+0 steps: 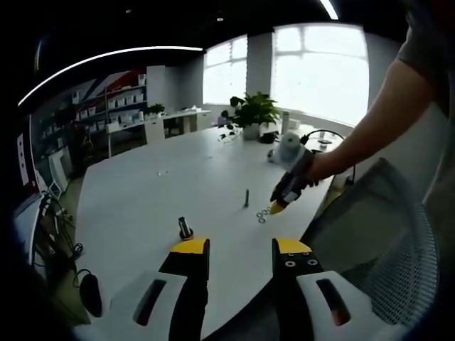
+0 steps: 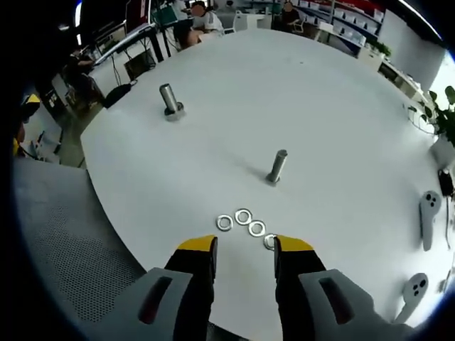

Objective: Place the washer onto the threaded stud by aligning its center hole with the stud, sliding it down to the base, and recovering from edge contact or off-axis alignment until the washer reaches the visible bottom stop.

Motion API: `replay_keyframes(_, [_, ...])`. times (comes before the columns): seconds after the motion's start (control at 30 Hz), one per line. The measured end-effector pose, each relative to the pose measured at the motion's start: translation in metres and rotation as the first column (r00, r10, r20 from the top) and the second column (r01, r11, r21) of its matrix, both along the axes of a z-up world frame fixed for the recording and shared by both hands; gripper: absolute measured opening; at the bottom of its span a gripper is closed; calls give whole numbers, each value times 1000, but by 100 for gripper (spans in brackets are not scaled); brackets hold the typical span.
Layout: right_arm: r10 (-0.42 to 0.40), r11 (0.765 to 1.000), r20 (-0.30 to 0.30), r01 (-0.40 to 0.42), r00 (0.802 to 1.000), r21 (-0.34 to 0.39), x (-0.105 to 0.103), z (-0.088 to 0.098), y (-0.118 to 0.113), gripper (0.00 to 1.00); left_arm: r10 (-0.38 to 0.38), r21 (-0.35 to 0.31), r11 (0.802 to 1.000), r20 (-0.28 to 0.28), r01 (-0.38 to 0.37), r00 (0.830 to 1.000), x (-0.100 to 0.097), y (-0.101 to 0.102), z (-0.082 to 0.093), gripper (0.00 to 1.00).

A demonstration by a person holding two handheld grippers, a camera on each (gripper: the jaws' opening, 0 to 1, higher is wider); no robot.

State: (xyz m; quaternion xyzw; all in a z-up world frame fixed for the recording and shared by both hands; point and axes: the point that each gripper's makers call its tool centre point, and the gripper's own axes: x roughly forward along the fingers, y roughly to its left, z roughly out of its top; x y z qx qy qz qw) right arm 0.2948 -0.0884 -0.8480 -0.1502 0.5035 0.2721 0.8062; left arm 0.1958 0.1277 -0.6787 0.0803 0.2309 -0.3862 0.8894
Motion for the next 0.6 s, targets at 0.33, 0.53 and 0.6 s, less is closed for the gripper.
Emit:
replay_keyframes(0.33, [91,994,-61,-94,994,-49,-7,-17,17,26,15,6,1000,1,-15,1000,1,3,-1,33])
replay_keyframes(0.53, [97,992,-93,-104,991,-69,-9,-26,16,25,22,7,1000,2,-22,1000,2,4,-1,33])
replay_keyframes(0.6, [98,992,-100,-105,990,-65,-10,-28,17,25,24,10,1000,2,-24,1000,2,4,-1,33])
